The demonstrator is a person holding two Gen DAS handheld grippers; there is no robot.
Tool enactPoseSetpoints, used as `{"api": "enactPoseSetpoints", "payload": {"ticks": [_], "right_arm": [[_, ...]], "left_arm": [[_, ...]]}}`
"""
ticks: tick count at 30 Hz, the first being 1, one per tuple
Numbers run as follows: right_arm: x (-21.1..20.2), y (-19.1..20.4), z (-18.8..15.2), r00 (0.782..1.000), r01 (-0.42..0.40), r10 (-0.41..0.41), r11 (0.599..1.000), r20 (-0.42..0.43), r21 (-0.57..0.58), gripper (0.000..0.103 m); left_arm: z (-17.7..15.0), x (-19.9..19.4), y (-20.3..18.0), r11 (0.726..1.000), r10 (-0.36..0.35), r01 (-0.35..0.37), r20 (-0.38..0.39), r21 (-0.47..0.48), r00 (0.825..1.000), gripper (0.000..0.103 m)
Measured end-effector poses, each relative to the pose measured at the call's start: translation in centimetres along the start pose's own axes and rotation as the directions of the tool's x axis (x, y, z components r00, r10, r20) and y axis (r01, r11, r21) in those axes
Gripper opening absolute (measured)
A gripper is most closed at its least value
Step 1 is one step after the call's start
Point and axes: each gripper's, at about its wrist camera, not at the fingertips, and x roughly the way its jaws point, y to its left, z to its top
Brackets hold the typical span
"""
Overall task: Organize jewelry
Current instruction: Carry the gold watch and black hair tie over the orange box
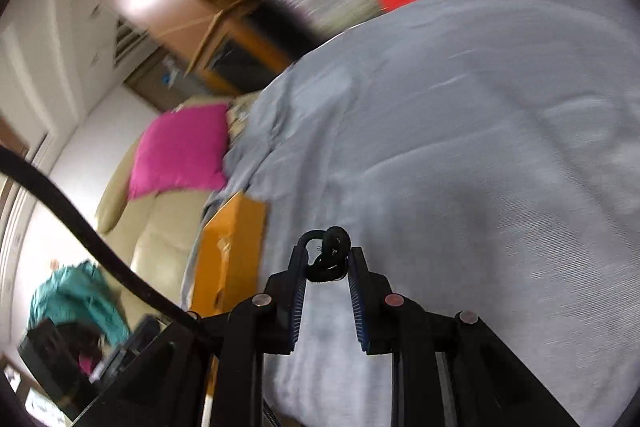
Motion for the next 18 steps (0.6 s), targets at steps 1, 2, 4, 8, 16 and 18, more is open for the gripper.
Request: {"api": "enactPoseSetpoints", "payload": {"ticks": [1,2,4,8,16,18], "right_arm": [[1.0,1.7,-0.7,1.000,-0.025,0.024,0.999,-0.020,-0.022,0.023],[1.7,2.8,-1.2,0.998,-0.043,0.042,0.998,-0.038,-0.034,0.023],[3.8,5.8,-2.5,0.993,-0.086,0.081,0.995,-0.088,-0.059,0.023],[7.5,11.2,-4.0,0.976,-0.148,0.128,0.983,-0.176,-0.108,0.023],[12.7,20.3,-6.5,0.943,-0.216,0.141,0.949,-0.302,-0.230,0.023],[13.7,21.3,-7.3,0.935,-0.218,0.128,0.943,-0.331,-0.252,0.023]], "left_arm": [[0.0,-0.8,1.5,1.000,0.022,-0.022,0.008,-0.009,1.000,0.014],[-0.1,-1.5,3.1,0.999,0.042,-0.042,0.009,-0.015,0.999,0.014],[-0.5,-2.6,6.0,0.996,0.080,-0.080,0.006,-0.030,0.997,0.014],[-1.7,-3.4,10.4,0.989,0.142,-0.142,-0.017,-0.036,0.990,0.014],[-4.7,-1.8,16.1,0.982,0.145,-0.155,-0.097,-0.105,0.985,0.014],[-5.5,-1.1,16.6,0.982,0.134,-0.147,-0.116,-0.115,0.984,0.014]]}}
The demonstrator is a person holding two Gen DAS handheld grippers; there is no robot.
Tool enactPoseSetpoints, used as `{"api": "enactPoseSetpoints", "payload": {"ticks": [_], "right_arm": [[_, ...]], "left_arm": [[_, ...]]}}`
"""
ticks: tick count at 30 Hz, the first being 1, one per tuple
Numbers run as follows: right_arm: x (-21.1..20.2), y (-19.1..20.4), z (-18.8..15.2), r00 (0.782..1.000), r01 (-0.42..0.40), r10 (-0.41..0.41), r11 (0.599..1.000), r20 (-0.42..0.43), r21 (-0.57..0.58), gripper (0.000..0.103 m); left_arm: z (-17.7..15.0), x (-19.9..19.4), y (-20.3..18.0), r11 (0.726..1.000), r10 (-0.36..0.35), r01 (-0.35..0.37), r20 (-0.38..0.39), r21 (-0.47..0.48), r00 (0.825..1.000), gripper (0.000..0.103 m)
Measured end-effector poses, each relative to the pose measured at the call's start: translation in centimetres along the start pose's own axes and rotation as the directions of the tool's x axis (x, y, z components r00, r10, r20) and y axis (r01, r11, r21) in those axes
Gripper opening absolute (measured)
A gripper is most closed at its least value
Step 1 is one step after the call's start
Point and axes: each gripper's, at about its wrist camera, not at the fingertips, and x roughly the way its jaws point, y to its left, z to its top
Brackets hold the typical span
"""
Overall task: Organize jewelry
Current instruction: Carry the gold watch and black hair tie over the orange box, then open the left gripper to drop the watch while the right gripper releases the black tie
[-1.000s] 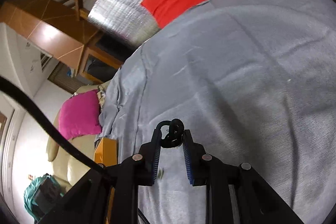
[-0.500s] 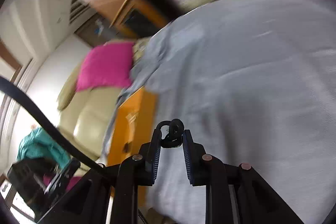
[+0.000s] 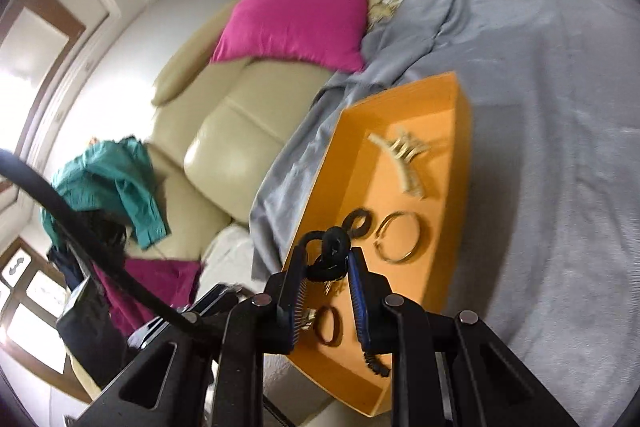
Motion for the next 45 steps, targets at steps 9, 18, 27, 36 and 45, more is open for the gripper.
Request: {"api": "enactPoseSetpoints", "payload": {"ticks": [9,18,27,36,45], "right_arm": [[4.2,-0.3,-1.9,0.990,0.072,-0.086,0.990,-0.113,-0.120,0.023],[6.0,-0.1,-3.0,0.972,0.109,-0.180,0.916,-0.153,-0.386,0.023],[7.1,0.5,-2.3,0.947,0.125,-0.273,0.801,-0.171,-0.586,0.023],[8.8,1.5,-3.0,0.915,0.079,-0.335,0.698,-0.227,-0.712,0.023],[9.4,0.7,-3.5,0.900,0.095,-0.372,0.678,-0.228,-0.729,0.023]], "left_arm": [[-0.5,3.4,-0.4,0.999,-0.030,0.032,-0.053,0.030,0.998,0.014],[-0.4,5.8,-1.7,0.997,-0.040,0.046,-0.090,0.059,0.995,0.015],[-0.3,7.5,-1.6,0.996,-0.045,0.053,-0.114,0.067,0.992,0.015],[-0.4,9.1,-1.5,0.995,-0.056,0.065,-0.137,0.069,0.989,0.015],[-0.8,10.6,-1.2,0.995,-0.076,0.085,-0.177,0.048,0.981,0.015]]}}
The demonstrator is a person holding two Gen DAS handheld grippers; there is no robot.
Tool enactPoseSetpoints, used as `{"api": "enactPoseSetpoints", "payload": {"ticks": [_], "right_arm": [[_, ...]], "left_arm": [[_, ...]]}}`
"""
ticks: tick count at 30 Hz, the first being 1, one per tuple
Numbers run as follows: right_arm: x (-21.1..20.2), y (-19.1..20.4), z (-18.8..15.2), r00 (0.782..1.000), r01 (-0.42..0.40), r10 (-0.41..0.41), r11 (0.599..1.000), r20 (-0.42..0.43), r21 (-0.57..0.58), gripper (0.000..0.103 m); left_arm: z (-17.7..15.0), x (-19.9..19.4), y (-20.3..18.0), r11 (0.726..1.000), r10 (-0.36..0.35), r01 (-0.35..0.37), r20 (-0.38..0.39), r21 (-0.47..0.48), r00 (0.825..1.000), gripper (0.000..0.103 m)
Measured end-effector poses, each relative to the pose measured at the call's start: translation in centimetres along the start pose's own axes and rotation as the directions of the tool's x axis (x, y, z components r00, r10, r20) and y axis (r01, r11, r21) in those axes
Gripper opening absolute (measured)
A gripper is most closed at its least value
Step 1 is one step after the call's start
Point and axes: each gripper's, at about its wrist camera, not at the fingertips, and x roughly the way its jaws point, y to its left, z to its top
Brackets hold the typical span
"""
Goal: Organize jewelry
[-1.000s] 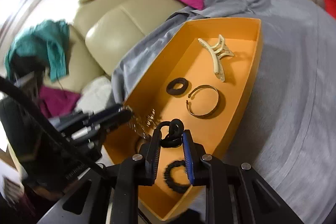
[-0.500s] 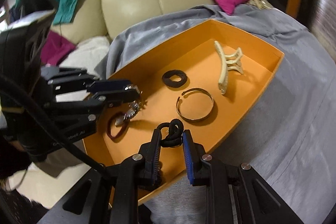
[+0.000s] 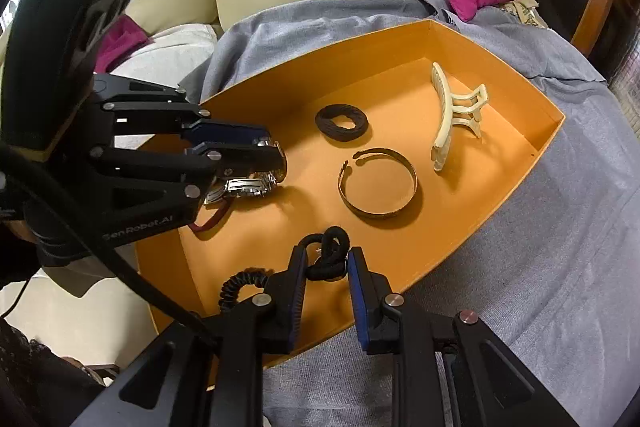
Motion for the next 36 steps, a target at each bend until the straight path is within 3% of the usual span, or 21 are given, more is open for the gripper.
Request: {"api": "enactPoseSetpoints", "payload": {"ticks": [22,27,32,36], "right_arm": [[-0.9,-0.5,-0.3,0.999,-0.003,0.001,0.999,0.041,0.046,0.025],[-2.0,-1.1,-0.6,0.998,-0.008,0.003,0.997,0.066,0.082,0.025],[-3.2,-1.8,-0.8,0.996,-0.015,0.002,0.991,0.092,0.137,0.025],[-4.5,-1.8,-1.1,0.992,-0.035,0.011,0.982,0.126,0.188,0.026]], "left_arm": [[0.4,1.0,0.9,1.000,-0.004,0.003,-0.028,-0.021,1.000,0.017],[0.5,-0.1,0.9,1.000,-0.014,0.014,-0.002,-0.015,1.000,0.042],[0.6,-2.0,0.4,1.000,0.019,-0.019,0.037,-0.005,0.999,0.059],[0.5,-4.1,0.1,0.998,0.057,-0.057,0.069,-0.007,0.996,0.063]]}}
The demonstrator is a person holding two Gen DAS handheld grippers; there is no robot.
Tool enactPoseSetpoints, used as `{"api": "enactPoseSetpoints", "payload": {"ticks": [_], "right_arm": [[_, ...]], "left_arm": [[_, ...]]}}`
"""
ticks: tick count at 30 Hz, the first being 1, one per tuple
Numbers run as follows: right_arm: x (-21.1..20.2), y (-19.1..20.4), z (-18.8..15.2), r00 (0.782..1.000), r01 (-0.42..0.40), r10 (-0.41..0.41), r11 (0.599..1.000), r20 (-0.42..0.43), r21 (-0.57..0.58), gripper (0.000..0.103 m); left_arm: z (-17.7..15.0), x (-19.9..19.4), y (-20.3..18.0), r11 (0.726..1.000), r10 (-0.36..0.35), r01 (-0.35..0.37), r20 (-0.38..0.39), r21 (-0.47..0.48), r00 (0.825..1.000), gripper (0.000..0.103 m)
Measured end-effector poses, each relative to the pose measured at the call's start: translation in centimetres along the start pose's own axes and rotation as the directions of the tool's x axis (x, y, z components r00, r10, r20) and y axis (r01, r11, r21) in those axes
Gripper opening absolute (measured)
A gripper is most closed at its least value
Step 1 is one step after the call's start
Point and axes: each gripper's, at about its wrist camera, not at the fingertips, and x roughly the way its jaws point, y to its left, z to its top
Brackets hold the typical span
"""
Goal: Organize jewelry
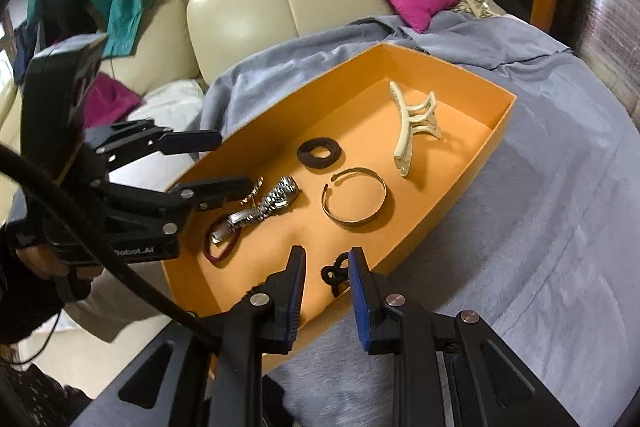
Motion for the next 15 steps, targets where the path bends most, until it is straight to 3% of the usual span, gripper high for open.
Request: {"api": "enactPoseSetpoints", "payload": {"ticks": [7,10,15], "right_arm": [[-2.6,1.2,-0.8,0.998,-0.004,-0.001,0.995,0.056,0.097,0.036],[-4.2,1.5,-1.5,0.995,0.014,-0.029,0.988,0.097,0.153,0.056],[-7.7,2.1,-2.9,0.982,0.035,-0.075,0.974,0.172,0.225,0.064]], "left_arm": [[-0.3,-3.6,0.0,0.998,0.066,-0.066,0.044,-0.012,0.997,0.067],[-0.6,-5.1,-0.2,0.995,0.096,-0.096,0.055,-0.018,0.994,0.072],[-1.0,-7.7,-0.8,0.989,0.145,-0.142,0.056,-0.049,0.988,0.078]]}}
